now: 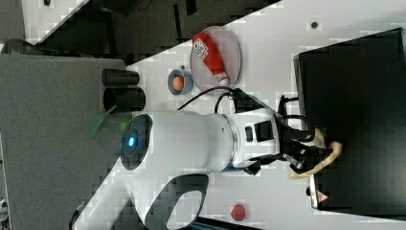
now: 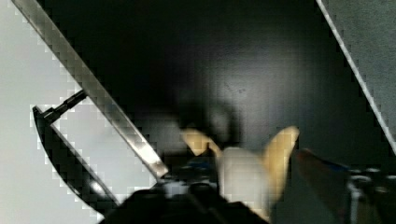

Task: Pick banana from table and place on oven.

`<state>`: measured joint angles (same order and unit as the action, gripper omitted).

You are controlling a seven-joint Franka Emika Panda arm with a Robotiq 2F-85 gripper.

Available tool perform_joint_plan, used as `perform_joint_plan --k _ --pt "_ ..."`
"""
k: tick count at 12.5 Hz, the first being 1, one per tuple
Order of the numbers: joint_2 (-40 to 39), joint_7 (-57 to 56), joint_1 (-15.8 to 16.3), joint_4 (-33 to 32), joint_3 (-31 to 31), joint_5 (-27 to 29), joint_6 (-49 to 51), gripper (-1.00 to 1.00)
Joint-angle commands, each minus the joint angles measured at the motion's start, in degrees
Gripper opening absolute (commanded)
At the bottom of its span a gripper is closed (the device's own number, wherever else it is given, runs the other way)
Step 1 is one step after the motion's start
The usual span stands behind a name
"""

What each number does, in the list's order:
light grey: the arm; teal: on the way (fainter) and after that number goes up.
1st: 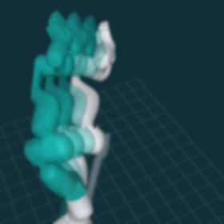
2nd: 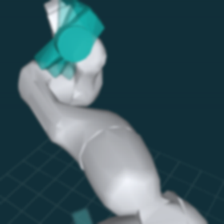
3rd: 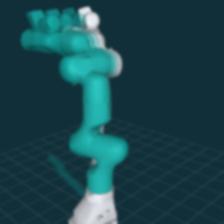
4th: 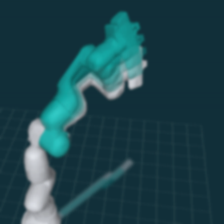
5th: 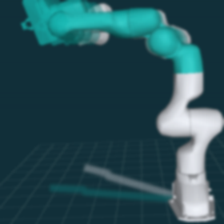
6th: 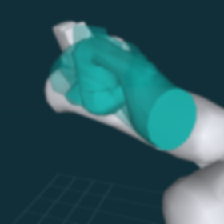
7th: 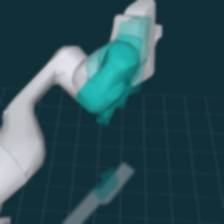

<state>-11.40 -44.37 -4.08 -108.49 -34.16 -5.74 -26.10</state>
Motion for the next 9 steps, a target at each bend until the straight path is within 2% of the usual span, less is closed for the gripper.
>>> perform_joint_plan --k 1,2,6,9 --pt "0.82 -2.52 0.94 1.62 -0.11 0.85 -0.01 0.75" --pt "0.87 -2.51 0.96 1.72 -0.02 0.85 0.00 1.00" --pt "2.13 -3.48 2.30 6.13 1.85 0.85 1.38 1.00" --pt "5.42 -2.20 4.38 8.65 7.29 1.67 10.89 1.00"
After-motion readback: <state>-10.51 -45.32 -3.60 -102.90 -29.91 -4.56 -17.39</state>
